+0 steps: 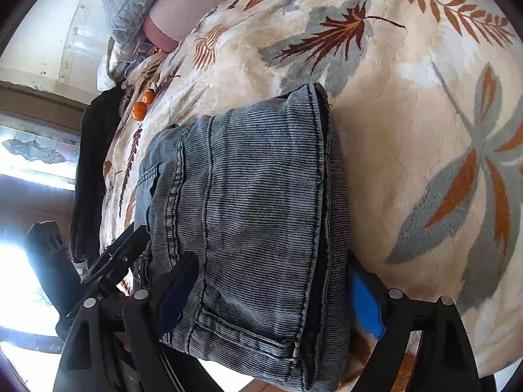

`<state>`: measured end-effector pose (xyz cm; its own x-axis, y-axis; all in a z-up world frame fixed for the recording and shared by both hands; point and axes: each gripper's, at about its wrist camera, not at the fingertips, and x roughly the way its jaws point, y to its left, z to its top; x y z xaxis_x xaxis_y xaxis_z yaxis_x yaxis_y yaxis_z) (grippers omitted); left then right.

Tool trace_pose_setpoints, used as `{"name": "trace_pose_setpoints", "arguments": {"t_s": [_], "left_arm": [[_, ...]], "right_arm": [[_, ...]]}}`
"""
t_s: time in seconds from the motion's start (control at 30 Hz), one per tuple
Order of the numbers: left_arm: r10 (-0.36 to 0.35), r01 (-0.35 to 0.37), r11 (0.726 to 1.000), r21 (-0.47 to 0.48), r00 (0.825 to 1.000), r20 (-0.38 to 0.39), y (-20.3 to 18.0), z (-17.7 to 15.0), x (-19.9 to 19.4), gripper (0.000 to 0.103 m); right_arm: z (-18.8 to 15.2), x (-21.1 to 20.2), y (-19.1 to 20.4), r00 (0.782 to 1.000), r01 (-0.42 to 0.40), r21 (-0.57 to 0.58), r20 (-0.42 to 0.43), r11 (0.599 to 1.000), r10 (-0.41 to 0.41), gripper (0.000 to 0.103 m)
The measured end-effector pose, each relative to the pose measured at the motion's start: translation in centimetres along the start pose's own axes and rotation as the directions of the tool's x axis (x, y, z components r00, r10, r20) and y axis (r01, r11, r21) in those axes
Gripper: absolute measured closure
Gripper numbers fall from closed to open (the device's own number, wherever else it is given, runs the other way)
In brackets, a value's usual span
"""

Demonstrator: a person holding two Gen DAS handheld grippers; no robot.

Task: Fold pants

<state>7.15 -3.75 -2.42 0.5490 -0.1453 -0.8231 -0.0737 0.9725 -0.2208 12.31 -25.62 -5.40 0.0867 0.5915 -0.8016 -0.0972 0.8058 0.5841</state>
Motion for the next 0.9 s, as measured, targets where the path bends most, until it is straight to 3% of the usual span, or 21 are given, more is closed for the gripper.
{"name": "trace_pose_setpoints", "arguments": {"t_s": [0.1,0.2,0.23,0.3,0.37,0.47,0.53,0.67,0.8,0.9], "left_arm": [[-0.011,0.011,1.0,-0.013,1.0,-0.014,0.1,0.0,0.3,0.014],[-0.109,0.106,0.992,-0.062,0.993,-0.05,0.7,-0.1,1.1,0.02],[-0.148,0.144,0.987,-0.067,0.987,-0.062,0.7,-0.1,1.2,0.027],[-0.159,0.157,0.987,-0.039,0.985,-0.062,0.2,-0.1,0.9,0.04],[-0.144,0.144,0.99,-0.004,0.988,-0.056,-0.4,-0.2,0.5,0.049],[-0.118,0.118,0.993,0.015,0.993,-0.031,-0.4,0.1,-0.8,0.078],[-0.128,0.127,0.991,0.032,0.992,0.013,-0.5,0.5,-2.5,0.08],[-0.088,0.081,0.995,0.061,0.987,0.137,-0.3,3.2,-6.9,0.08],[-0.072,0.063,0.997,0.045,0.973,0.217,1.7,7.6,-9.6,0.08],[-0.046,0.039,0.999,0.033,0.971,0.234,3.5,10.5,-9.6,0.08]], "right_arm": [[-0.1,0.2,0.3,1.0,0.001,-0.023,0.0,1.0,-0.001,0.009],[-0.3,0.5,1.6,0.997,0.082,-0.089,0.005,0.993,-0.082,0.012],[-0.6,0.5,2.0,0.991,0.133,-0.116,0.018,0.984,-0.131,0.018],[-0.9,0.2,2.4,0.993,0.115,-0.113,0.028,0.987,-0.112,0.052],[-1.3,-0.1,3.1,0.992,0.124,-0.136,0.04,0.983,-0.119,0.063],[-1.6,-0.6,3.6,0.993,0.105,-0.132,0.076,0.986,-0.095,0.075],[-2.0,-1.8,4.8,0.992,0.084,-0.158,0.112,0.984,-0.067,0.076],[-1.1,-4.1,8.7,0.987,0.067,-0.245,0.16,0.967,-0.027,0.076],[2.5,-6.2,12.9,0.976,0.039,-0.314,0.214,0.949,0.031,0.076],[5.5,-6.1,15.5,0.975,0.034,-0.359,0.218,0.933,0.048,0.076]]}}
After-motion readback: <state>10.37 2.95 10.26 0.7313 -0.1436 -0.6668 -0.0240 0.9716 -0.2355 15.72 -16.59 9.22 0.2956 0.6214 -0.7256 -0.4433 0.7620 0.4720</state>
